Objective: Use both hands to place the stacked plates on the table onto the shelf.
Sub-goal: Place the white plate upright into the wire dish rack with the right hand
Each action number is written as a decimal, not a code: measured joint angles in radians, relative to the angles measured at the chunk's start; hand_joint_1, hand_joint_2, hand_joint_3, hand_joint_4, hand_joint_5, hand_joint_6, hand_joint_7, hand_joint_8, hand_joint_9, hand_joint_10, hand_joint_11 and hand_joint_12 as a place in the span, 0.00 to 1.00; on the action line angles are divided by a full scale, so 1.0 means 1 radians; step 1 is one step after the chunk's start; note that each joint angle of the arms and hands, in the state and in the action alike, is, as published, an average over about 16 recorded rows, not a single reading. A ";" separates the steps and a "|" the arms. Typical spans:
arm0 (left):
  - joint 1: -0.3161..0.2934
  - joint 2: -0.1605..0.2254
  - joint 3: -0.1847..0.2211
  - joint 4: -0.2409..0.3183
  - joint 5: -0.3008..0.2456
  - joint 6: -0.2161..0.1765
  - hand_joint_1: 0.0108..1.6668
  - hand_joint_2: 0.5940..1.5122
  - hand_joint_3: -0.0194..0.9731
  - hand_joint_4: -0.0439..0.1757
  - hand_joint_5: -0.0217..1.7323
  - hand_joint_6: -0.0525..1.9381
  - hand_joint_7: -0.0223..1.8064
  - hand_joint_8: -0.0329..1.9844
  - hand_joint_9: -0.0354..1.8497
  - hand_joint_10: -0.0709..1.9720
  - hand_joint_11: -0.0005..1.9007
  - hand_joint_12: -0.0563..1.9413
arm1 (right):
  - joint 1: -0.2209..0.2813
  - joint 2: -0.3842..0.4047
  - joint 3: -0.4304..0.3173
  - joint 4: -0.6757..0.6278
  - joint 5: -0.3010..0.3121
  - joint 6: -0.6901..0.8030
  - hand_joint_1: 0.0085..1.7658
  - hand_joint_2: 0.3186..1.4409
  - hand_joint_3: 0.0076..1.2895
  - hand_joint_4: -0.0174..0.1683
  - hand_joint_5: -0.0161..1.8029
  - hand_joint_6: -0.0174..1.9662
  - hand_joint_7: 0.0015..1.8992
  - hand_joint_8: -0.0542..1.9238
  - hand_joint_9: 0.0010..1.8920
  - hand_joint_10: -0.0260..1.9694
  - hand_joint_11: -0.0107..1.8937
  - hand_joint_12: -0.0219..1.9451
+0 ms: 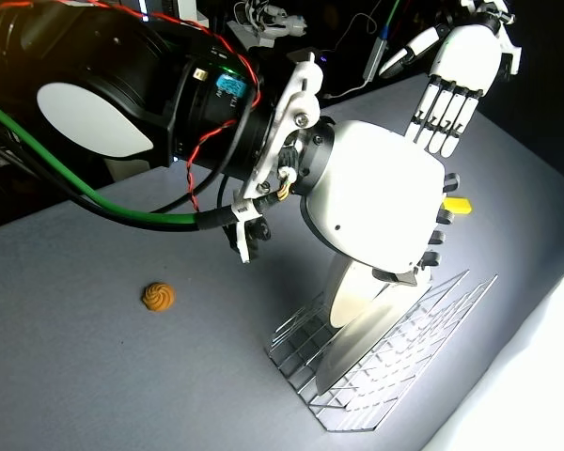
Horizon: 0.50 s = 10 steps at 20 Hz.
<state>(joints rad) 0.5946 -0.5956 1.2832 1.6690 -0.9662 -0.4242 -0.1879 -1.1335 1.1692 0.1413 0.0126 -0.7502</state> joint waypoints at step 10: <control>-0.006 -0.001 -0.006 0.005 0.005 0.000 0.00 0.48 0.04 0.23 0.02 0.03 0.02 0.01 0.03 0.00 0.01 0.04 | -0.024 -0.040 0.045 0.003 0.025 -0.011 0.71 0.58 0.01 0.07 0.57 0.39 0.63 0.31 0.62 0.27 0.43 0.54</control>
<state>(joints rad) 0.5886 -0.5964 1.2769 1.6738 -0.9616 -0.4240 -0.2121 -1.1734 1.2139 0.1440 0.0381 -0.7615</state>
